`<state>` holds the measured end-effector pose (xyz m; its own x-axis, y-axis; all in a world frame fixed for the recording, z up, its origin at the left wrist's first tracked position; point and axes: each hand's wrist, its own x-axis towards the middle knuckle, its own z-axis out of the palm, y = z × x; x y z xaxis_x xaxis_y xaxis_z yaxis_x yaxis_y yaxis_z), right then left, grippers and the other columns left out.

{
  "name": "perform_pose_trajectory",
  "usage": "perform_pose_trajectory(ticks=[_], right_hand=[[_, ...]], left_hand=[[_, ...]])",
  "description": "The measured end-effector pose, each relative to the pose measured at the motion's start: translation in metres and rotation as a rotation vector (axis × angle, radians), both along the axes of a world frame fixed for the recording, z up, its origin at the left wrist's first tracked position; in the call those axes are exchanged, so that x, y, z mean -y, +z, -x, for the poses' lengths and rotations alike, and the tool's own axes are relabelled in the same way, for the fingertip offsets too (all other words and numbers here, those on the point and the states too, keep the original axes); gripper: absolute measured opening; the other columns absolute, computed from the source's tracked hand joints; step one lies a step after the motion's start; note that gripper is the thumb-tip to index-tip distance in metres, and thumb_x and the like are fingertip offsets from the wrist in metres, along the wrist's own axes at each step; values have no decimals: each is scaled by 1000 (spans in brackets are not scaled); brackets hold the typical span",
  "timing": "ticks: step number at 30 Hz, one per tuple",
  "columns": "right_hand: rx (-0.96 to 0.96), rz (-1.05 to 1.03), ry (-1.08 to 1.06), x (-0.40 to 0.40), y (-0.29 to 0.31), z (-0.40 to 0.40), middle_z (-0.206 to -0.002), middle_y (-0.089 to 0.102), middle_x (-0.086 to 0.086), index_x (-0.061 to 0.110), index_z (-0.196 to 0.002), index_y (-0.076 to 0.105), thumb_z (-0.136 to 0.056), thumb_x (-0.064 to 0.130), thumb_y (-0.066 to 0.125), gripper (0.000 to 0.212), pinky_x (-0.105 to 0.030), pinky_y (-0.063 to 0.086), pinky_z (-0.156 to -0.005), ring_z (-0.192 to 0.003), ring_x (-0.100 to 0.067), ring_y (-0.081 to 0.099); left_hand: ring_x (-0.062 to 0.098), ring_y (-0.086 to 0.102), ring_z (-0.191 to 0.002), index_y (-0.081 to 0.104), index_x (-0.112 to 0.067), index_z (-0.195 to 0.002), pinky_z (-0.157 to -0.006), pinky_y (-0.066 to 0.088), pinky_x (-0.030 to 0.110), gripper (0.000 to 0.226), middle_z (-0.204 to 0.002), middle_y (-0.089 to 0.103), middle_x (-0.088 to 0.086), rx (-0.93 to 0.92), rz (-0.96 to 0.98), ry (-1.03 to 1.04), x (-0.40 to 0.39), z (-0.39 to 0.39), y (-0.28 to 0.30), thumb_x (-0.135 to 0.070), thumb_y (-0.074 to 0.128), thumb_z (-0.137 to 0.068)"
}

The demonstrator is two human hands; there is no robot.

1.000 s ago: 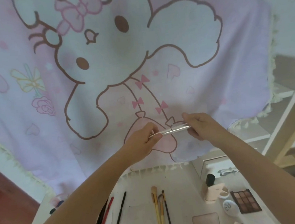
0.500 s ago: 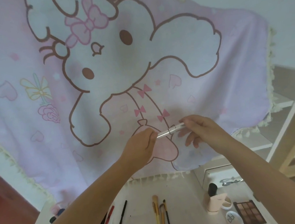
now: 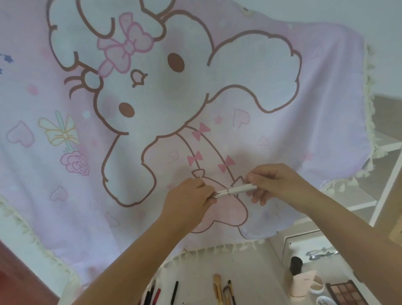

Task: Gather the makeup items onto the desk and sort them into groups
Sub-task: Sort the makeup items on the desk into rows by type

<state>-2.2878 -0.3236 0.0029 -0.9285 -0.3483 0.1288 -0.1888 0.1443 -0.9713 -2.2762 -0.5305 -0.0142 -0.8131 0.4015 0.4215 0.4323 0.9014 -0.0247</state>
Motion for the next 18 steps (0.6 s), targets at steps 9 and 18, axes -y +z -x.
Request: perform_pose_trajectory(ticks=[9, 18], right_hand=[[-289, -309, -144, 9, -17, -1, -76, 64, -2, 14, -80, 66, -86, 5, 57, 14, -8, 39, -51, -60, -6, 54], [-37, -390, -86, 13, -31, 9, -39, 55, 9, 10, -86, 63, -95, 26, 42, 27, -12, 38, -38, -33, -1, 46]], left_hand=[[23, 61, -77, 68, -9, -94, -56, 48, 29, 20, -84, 66, 5, -92, 80, 0, -5, -13, -4, -25, 63, -84], [14, 56, -43, 70, -14, -59, -32, 40, 16, 23, -52, 61, -2, -178, 87, -19, 1, -19, -10, -21, 89, -48]])
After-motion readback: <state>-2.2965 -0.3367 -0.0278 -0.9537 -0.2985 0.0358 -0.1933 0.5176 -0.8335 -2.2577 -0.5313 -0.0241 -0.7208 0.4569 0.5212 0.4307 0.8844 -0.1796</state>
